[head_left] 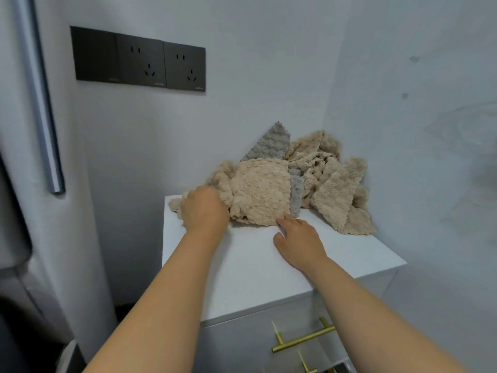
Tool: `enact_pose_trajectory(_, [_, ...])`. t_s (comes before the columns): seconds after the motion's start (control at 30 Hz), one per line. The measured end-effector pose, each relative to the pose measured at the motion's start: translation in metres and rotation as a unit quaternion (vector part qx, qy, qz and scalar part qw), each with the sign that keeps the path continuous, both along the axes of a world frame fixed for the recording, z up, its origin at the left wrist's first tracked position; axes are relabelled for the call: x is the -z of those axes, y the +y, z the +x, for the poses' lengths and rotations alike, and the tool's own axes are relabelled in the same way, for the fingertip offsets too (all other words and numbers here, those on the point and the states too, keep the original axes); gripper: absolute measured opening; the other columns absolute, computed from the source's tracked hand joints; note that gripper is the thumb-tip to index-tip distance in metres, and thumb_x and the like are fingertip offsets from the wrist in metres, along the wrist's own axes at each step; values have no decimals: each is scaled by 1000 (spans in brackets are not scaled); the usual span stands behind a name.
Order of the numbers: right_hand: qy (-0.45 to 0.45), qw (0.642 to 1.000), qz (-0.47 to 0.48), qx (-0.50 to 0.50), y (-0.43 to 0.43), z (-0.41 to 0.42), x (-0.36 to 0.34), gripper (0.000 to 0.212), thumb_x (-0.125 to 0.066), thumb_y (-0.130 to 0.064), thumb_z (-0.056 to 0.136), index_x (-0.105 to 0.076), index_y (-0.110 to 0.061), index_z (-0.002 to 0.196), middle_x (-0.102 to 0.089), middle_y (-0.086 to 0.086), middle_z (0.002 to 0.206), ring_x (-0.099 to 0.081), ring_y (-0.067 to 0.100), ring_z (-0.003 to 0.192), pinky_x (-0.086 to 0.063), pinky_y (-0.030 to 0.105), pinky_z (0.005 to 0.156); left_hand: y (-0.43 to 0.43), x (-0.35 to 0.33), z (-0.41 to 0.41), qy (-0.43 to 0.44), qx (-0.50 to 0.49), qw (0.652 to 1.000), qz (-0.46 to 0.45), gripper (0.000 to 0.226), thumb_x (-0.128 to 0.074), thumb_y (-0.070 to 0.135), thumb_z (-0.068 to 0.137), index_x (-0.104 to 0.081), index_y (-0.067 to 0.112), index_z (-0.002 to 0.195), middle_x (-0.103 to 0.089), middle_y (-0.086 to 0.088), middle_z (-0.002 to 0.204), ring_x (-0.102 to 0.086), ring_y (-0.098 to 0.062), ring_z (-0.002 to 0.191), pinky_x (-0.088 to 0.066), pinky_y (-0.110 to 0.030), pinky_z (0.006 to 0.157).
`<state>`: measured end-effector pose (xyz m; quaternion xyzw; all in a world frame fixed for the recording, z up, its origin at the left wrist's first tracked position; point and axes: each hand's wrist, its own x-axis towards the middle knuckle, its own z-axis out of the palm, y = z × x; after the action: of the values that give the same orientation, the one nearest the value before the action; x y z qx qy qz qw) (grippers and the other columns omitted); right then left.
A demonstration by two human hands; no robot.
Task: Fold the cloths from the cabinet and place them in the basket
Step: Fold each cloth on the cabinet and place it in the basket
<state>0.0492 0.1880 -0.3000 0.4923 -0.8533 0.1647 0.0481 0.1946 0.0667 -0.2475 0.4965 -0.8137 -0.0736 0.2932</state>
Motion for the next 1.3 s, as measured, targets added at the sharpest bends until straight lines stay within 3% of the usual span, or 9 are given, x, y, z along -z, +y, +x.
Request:
enact_pose_trajectory(0.27, [-185,979,-85,23,33,6,-2,42,-47,-25,94,-51,-17,135,-46,0,143,-44,17,128,-34,26,101,50,-65,7,326,150,931,60,10,-58,20,92,-52,18,83,-49,14,73,-45,-1,67,-30,-13,54])
enact_pose_trajectory(0.53, [-493,803,-331,49,76,6,-50,20,-51,-21,93,-68,-11,97,-72,5,98,-66,14,86,-48,31,79,84,-90,2,422,243,819,303,11,-69,28,85,-66,19,79,-70,-5,88,-64,-20,77,-56,-35,71])
enact_pose_trajectory(0.63, [-495,790,-361,-28,96,20,-77,30,-46,-29,98,-67,-11,86,-69,-5,70,-62,8,66,-48,20,62,93,-90,-1,443,274,763,383,14,-72,16,83,-67,20,96,-69,-9,91,-66,-19,72,-57,-32,62])
enact_pose_trajectory(0.77, [-509,801,-287,-131,118,23,-82,59,-61,-60,81,-57,-20,124,-69,-8,111,-67,8,100,-54,24,81,105,-89,-6,454,342,661,490,51,-61,-14,79,-59,18,118,-67,-12,90,-66,-18,62,-57,-29,52])
enact_pose_trajectory(0.87, [-432,869,-225,-89,121,20,-75,82,-80,-40,65,-41,-29,135,-53,-15,125,-57,5,111,-51,28,89,106,-88,-11,465,315,664,494,50,-57,-14,82,-56,14,124,-65,-14,97,-66,-22,72,-57,-29,51])
enact_pose_trajectory(1.03, [-268,885,-371,80,116,11,-67,12,-66,-8,81,-65,-19,87,-64,0,96,-58,15,89,-42,24,69,100,-76,-15,452,266,697,488,39,-56,-5,90,-56,15,123,-65,-15,96,-66,-22,68,-58,-32,51])
enact_pose_trajectory(1.2, [-150,895,-390,156,117,15,-71,5,-66,-18,82,-64,-20,78,-54,0,89,-49,16,84,-35,26,70,98,-59,-21,310,213,853,362,33,-59,11,90,-62,22,121,-67,-8,105,-66,-22,82,-58,-39,77])
enact_pose_trajectory(1.27, [-186,887,-401,134,118,14,-73,10,-67,-17,81,-63,-16,72,-57,1,77,-50,16,73,-36,27,62,99,-57,-21,337,217,822,405,28,-58,10,91,-63,18,118,-69,-8,100,-67,-20,77,-58,-34,70])
enact_pose_trajectory(1.3, [-238,874,-410,110,119,14,-75,13,-67,-16,81,-62,-14,69,-57,1,71,-50,16,67,-36,26,59,99,-59,-19,386,242,746,486,21,-55,8,93,-62,12,113,-71,-8,89,-68,-18,70,-58,-30,62])
